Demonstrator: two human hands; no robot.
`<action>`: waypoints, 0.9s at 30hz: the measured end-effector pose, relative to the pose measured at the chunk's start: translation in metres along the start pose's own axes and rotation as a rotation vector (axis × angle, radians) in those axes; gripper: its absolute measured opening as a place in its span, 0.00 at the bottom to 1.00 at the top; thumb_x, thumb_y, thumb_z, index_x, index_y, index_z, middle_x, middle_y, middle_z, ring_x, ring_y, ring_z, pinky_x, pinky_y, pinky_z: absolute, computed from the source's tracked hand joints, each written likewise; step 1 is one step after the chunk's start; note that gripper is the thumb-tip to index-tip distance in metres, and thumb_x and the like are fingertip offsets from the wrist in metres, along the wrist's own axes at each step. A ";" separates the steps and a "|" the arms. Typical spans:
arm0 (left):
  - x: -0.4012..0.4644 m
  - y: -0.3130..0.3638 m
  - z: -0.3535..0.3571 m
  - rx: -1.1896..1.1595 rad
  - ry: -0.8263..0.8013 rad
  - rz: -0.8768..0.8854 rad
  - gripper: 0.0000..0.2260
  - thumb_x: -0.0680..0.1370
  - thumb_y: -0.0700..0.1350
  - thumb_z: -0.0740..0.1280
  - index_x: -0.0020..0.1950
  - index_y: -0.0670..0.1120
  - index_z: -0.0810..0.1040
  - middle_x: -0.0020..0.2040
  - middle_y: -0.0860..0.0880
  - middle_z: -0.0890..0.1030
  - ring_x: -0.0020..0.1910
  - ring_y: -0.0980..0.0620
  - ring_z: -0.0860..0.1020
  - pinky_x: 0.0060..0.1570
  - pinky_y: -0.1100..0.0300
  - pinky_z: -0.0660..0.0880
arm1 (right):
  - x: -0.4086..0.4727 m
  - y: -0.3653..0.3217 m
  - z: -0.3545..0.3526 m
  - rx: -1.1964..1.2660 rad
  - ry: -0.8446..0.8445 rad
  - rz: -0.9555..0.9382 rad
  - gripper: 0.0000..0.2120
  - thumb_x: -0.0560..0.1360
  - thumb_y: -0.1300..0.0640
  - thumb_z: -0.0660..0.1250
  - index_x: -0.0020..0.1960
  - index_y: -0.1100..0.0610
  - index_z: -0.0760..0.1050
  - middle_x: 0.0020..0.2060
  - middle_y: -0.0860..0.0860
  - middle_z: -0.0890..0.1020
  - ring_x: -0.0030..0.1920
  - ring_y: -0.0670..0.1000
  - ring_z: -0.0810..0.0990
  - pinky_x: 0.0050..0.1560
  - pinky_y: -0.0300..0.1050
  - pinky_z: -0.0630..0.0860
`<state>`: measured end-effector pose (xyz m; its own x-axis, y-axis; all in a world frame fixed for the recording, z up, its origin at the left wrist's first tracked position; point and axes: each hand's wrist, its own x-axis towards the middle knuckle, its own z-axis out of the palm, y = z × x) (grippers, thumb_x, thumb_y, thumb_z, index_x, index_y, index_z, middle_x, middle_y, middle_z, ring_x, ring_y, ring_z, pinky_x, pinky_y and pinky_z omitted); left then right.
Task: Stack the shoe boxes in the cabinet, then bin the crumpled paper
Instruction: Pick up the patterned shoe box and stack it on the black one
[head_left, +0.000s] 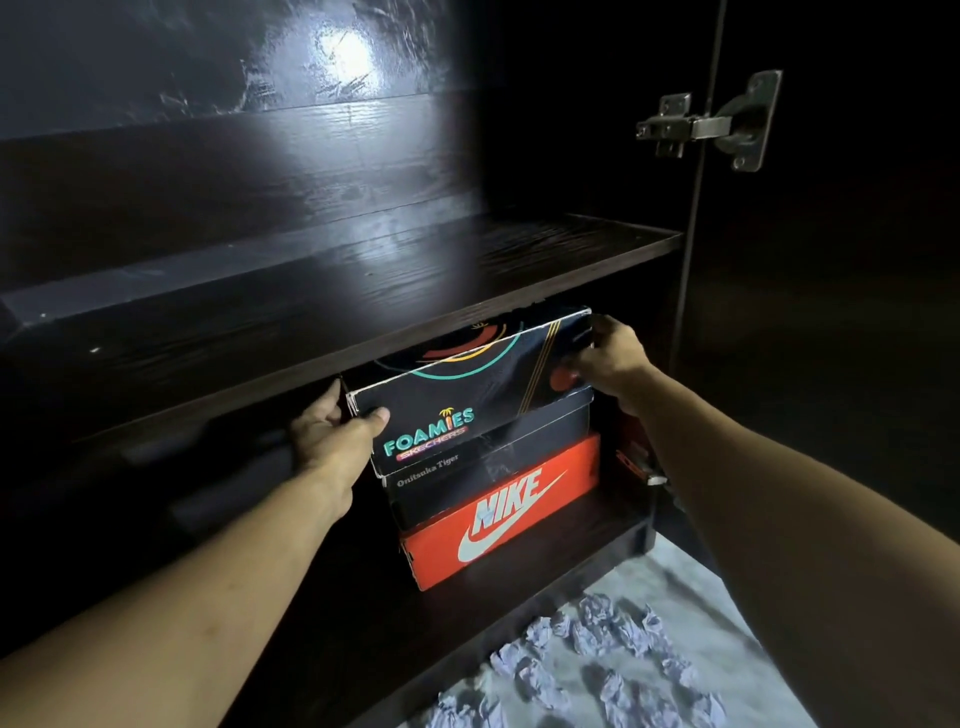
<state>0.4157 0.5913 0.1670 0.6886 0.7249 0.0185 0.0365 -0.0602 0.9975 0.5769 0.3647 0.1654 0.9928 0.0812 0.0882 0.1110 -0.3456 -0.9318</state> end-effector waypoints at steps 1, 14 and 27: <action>-0.001 -0.001 0.001 0.007 0.001 0.004 0.30 0.75 0.32 0.70 0.75 0.46 0.66 0.58 0.49 0.77 0.55 0.50 0.78 0.58 0.55 0.76 | 0.000 0.000 0.001 -0.001 -0.031 -0.003 0.22 0.62 0.67 0.74 0.53 0.53 0.78 0.48 0.53 0.83 0.49 0.55 0.83 0.48 0.51 0.83; 0.005 -0.009 0.001 0.130 -0.016 -0.011 0.34 0.74 0.32 0.70 0.77 0.49 0.63 0.61 0.50 0.75 0.56 0.52 0.76 0.55 0.60 0.72 | 0.003 0.003 0.006 0.018 -0.128 0.017 0.28 0.66 0.69 0.73 0.63 0.53 0.73 0.54 0.54 0.82 0.46 0.51 0.79 0.27 0.34 0.71; -0.095 0.008 0.059 0.545 -0.549 -0.289 0.20 0.79 0.40 0.66 0.69 0.37 0.69 0.66 0.40 0.74 0.63 0.41 0.75 0.57 0.52 0.72 | -0.105 -0.007 -0.104 -0.251 -0.056 0.162 0.16 0.73 0.64 0.71 0.60 0.58 0.77 0.50 0.62 0.83 0.51 0.58 0.84 0.46 0.54 0.83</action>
<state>0.3930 0.4812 0.1694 0.8491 0.3327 -0.4103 0.5152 -0.3499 0.7824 0.4761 0.2615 0.1992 0.9952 0.0551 -0.0804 -0.0339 -0.5778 -0.8155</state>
